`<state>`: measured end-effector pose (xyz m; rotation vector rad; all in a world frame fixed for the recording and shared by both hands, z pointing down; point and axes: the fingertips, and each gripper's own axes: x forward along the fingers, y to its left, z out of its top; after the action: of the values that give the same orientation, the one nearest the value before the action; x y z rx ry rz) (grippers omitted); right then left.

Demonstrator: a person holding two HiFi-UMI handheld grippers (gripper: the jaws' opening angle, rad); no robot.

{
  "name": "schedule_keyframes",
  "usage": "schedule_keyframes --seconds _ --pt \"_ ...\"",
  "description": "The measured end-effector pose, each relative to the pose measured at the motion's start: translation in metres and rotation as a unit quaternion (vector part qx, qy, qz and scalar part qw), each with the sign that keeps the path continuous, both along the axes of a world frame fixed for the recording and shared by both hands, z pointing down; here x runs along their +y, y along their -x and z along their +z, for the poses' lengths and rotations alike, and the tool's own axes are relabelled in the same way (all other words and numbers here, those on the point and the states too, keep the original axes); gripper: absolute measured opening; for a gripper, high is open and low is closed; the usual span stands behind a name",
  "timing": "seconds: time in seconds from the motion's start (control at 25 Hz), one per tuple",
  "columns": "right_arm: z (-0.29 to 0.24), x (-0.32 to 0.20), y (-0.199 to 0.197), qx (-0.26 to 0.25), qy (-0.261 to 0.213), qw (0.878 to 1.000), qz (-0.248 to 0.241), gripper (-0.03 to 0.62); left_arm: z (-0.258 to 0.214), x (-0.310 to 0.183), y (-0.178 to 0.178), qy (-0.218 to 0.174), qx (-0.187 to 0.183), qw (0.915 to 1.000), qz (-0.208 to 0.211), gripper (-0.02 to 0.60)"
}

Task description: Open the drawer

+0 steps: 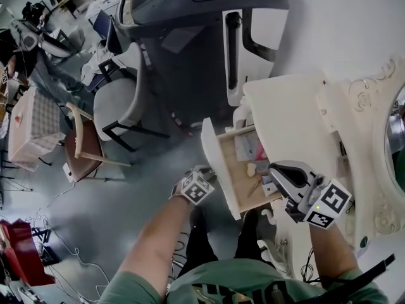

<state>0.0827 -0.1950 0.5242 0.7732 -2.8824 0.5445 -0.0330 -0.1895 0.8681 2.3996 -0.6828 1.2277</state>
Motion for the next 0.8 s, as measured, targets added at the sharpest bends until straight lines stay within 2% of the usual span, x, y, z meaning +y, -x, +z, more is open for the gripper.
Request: schedule_keyframes --seconds 0.44,0.68,0.8 --pt "0.000 -0.001 0.017 0.000 0.001 1.000 -0.007 0.012 -0.001 0.002 0.014 -0.004 0.008 0.9999 -0.006 0.137" --pt "0.001 0.000 0.019 0.004 0.005 1.000 -0.007 0.012 -0.004 0.005 0.014 -0.002 0.019 0.9996 -0.023 0.137" --pt "0.003 -0.001 0.017 0.005 0.008 1.000 -0.006 0.012 -0.003 0.004 0.014 -0.004 0.016 0.9998 -0.013 0.137"
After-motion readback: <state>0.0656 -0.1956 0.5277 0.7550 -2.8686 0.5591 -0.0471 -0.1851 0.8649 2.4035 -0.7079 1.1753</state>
